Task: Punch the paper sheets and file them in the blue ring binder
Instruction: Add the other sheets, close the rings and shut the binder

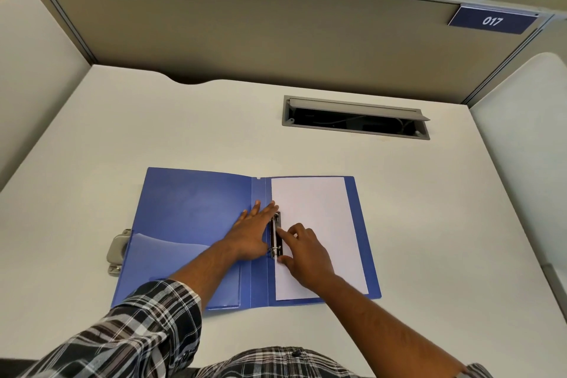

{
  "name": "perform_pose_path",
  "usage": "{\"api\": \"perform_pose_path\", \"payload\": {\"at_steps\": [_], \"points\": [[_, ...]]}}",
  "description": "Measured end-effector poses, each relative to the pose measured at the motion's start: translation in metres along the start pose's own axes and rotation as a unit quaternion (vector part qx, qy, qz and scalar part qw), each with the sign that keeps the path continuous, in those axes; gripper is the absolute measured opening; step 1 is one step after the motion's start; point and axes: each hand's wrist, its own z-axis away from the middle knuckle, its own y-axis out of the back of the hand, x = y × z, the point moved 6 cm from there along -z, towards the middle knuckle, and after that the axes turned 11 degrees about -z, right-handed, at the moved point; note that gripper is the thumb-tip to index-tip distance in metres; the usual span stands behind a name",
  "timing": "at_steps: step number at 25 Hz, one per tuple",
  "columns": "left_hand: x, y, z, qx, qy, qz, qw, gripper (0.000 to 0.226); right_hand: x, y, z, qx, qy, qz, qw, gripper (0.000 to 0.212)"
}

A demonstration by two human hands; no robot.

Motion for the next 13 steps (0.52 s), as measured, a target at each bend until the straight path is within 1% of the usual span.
{"api": "perform_pose_path", "payload": {"at_steps": [8, 13], "points": [[-0.0018, -0.0024, -0.0053, 0.000, -0.004, -0.010, 1.000, 0.100, -0.0022, -0.0085, -0.0029, -0.006, 0.015, 0.079, 0.997, 0.071], [-0.0008, -0.0034, -0.0057, -0.002, -0.008, -0.018, 1.000, 0.100, 0.0004, -0.0093, -0.0036, -0.014, 0.009, 0.070, 0.997, 0.071]]}}
